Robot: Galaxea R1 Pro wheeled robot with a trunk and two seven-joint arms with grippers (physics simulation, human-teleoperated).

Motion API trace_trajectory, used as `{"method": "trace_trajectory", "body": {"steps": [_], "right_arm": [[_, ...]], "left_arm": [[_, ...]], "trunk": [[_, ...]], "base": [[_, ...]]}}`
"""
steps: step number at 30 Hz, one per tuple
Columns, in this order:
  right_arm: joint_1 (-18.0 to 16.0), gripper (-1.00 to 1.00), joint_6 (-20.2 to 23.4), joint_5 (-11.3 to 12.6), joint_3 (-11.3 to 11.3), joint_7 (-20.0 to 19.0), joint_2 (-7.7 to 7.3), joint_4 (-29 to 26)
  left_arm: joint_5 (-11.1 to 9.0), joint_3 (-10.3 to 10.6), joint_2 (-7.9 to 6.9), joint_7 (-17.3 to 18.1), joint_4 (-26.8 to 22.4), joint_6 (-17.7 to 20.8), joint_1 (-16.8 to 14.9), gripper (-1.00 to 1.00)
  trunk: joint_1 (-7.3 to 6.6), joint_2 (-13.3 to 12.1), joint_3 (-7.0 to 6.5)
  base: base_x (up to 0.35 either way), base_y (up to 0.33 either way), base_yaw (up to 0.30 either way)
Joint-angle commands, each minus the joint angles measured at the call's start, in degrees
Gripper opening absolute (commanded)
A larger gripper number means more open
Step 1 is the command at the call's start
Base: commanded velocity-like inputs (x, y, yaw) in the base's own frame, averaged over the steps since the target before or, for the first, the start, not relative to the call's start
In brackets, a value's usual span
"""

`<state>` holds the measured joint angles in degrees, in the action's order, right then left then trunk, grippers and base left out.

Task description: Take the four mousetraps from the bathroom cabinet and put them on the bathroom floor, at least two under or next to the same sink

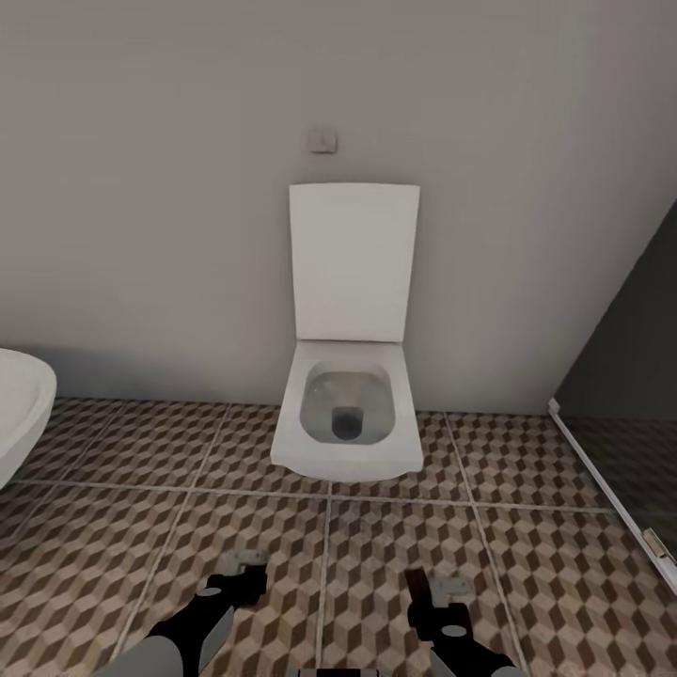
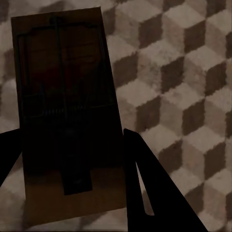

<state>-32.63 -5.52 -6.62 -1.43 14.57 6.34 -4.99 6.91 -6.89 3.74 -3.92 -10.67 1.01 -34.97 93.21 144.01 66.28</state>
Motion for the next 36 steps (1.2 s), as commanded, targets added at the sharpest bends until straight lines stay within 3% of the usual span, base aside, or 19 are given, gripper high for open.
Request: {"method": "trace_trajectory", "body": {"steps": [1,4,28,36], "right_arm": [[0.0,-1.00,-0.2,-0.4,-0.2,0.3,0.01,0.1],[-0.1,-1.00,-0.2,-0.3,-0.3,0.3,-0.05,0.1],[0.0,-1.00,-0.2,0.0,-0.5,0.3,-0.45,0.1],[0.0,-1.00,-0.2,-0.7,0.0,-0.2,-0.37,0.0]], "left_arm": [[0.7,-0.4,0.04,-0.4,0.0,0.0,0.0,-1.00],[0.7,-0.4,0.00,-0.4,0.0,-0.1,0.0,-1.00],[0.7,-0.4,-0.05,-0.7,0.0,-0.3,0.0,-1.00],[0.7,-0.3,-0.05,-0.7,0.1,-0.2,0.0,-1.00]], "trunk": [[0.01,0.0,0.27],[0.09,0.1,0.94],[0.09,0.1,0.94],[0.27,0.2,2.49]], "base": [[0.000,0.000,0.000],[0.000,0.000,0.000],[0.000,0.000,0.000],[0.000,0.000,0.000]]}}
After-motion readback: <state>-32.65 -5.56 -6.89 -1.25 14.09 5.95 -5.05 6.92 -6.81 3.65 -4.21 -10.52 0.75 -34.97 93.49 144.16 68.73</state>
